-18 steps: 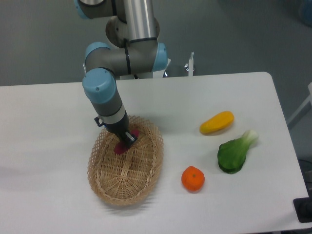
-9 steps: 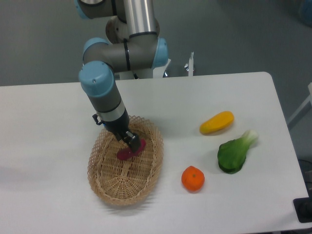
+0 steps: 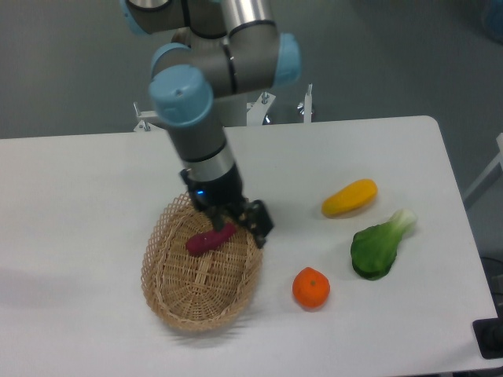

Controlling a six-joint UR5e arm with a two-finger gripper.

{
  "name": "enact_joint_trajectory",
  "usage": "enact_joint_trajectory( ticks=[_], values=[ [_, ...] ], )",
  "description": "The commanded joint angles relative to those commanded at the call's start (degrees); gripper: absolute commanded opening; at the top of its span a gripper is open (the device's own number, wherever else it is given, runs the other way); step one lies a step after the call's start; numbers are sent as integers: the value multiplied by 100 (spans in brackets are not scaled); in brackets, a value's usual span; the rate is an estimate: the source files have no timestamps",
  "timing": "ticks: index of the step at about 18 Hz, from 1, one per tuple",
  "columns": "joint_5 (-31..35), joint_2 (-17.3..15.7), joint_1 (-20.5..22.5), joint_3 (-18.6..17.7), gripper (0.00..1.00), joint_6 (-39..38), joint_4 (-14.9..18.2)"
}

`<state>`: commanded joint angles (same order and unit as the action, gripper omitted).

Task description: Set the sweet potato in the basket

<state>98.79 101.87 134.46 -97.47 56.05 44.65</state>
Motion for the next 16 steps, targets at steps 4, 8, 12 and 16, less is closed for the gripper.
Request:
enact_joint_trajectory(
  ticks=[4, 8, 12, 16],
  values=[
    [-210, -96, 588, 9, 100, 871, 9],
    [-431, -351, 1195, 62, 100, 1863, 481],
    [-457, -632, 1635, 123, 100, 3286, 1203],
    [-492, -826, 1943, 159, 100, 4202, 1853]
  ],
)
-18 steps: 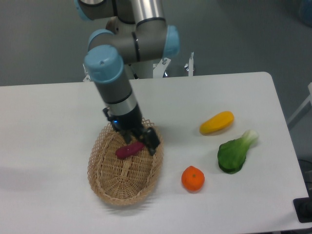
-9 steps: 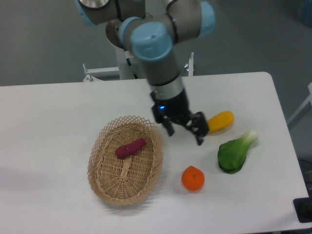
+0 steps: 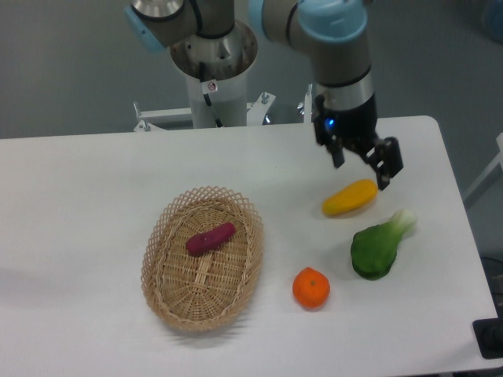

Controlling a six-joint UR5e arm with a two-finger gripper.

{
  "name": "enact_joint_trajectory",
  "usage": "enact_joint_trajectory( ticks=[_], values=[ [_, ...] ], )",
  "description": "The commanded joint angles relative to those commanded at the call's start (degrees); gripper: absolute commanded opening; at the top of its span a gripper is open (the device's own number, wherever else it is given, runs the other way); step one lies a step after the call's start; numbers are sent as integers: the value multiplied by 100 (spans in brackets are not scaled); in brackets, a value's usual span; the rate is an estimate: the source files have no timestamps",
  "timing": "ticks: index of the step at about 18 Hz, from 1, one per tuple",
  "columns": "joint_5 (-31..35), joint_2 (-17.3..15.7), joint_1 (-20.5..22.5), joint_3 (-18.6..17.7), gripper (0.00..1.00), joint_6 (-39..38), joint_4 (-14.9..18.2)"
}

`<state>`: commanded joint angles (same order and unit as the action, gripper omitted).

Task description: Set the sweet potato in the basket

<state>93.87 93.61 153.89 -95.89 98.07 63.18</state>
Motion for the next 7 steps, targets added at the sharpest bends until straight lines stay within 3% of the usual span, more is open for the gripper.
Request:
enact_joint_trajectory(
  ticks=[7],
  values=[
    [-246, -115, 36, -88, 100, -16, 1]
  ],
)
